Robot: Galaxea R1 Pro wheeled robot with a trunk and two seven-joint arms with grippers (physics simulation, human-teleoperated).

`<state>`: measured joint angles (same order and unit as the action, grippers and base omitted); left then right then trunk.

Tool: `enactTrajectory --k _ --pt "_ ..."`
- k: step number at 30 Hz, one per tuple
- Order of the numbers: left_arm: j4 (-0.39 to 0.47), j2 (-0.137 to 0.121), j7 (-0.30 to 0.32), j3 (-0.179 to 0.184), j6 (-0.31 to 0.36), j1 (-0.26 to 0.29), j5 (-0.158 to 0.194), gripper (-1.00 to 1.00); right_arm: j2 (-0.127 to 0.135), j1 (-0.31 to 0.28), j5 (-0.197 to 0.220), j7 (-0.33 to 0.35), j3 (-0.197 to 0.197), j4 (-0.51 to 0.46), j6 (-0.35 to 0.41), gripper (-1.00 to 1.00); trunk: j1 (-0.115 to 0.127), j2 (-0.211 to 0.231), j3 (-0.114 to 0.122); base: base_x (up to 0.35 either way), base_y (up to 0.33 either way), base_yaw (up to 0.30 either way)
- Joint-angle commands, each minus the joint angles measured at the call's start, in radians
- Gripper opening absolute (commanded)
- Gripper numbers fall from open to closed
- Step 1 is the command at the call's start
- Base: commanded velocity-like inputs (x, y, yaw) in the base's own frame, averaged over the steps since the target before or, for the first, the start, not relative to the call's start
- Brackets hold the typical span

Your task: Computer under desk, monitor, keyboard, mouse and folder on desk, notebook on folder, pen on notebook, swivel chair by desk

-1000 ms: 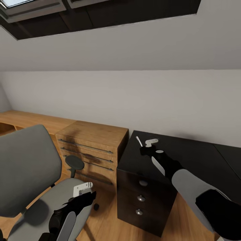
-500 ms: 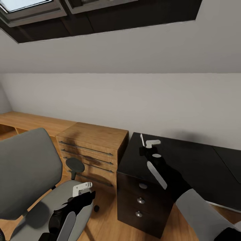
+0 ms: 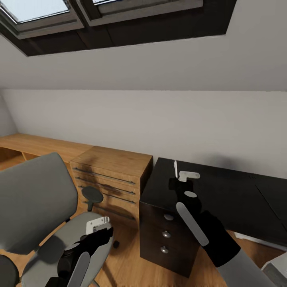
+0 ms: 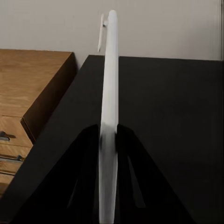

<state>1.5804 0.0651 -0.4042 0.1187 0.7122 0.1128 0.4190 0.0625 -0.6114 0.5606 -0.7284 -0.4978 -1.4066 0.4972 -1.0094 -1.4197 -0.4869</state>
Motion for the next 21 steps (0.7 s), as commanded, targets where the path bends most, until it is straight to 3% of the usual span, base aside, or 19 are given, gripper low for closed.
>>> enactTrajectory --k 1,16,21 --pt "0.001 0.000 -0.010 0.000 0.003 0.001 0.011 1.00 0.001 0.000 0.009 -0.013 -0.004 -0.005 0.003 -1.00 0.005 0.007 0.002 -0.262 0.000 0.000" --pt "0.001 -0.001 -0.010 -0.002 0.004 0.001 0.011 1.00 0.000 0.016 0.003 -0.019 -0.013 -0.082 -0.006 -1.00 0.062 0.112 0.049 -0.033 0.000 0.000" --pt "0.001 -0.001 -0.010 -0.002 0.004 0.001 0.011 1.00 0.001 0.018 0.007 -0.018 -0.012 -0.081 -0.007 -1.00 0.081 0.147 0.065 0.000 0.000 -0.181"
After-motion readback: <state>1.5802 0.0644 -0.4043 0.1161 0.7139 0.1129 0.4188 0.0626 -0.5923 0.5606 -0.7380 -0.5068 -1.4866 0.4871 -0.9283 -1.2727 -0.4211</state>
